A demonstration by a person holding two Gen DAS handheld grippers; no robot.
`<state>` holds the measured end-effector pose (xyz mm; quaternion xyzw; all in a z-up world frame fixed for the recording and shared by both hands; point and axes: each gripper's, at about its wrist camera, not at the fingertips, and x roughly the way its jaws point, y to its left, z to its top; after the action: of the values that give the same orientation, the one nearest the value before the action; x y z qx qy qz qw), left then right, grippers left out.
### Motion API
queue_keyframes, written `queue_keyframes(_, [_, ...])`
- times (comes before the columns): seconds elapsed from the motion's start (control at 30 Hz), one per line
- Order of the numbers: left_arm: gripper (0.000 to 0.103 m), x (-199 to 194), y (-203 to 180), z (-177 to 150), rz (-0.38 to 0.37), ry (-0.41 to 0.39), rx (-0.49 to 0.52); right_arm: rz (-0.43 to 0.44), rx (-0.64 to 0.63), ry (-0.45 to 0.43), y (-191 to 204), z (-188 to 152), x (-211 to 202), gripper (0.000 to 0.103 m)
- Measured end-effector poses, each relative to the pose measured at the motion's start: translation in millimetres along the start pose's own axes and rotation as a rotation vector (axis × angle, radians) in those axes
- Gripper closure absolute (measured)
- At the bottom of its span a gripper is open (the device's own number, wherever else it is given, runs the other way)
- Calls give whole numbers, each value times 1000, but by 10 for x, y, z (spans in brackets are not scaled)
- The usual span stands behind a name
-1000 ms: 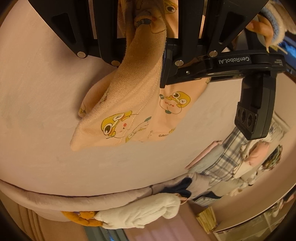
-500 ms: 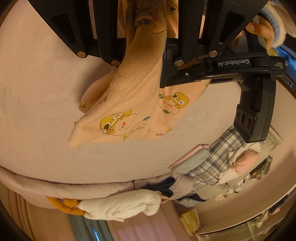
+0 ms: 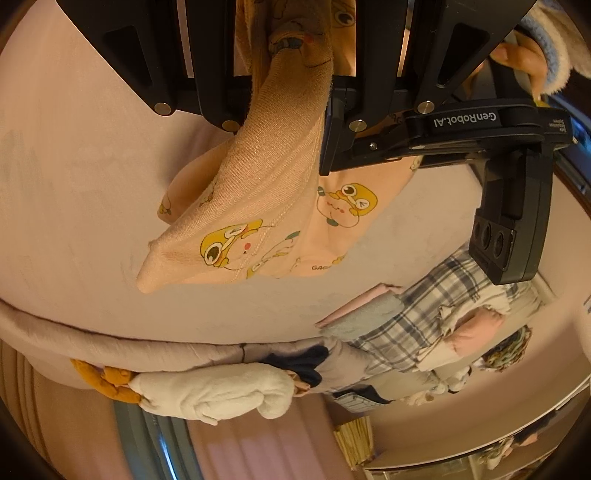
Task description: Fold small clothes
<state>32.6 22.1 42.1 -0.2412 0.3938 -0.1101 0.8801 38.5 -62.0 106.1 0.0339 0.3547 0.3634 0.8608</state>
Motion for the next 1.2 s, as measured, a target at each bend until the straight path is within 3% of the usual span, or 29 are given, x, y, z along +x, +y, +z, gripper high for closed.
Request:
queue_keyframes(0.6, [67, -228, 154, -150, -10, -24, -22, -1, -19, 7, 86, 98, 93, 78])
queue_keyframes(1.2, [67, -242, 233, -32, -13, -29, -20, 3, -16, 11, 92, 164, 203, 78])
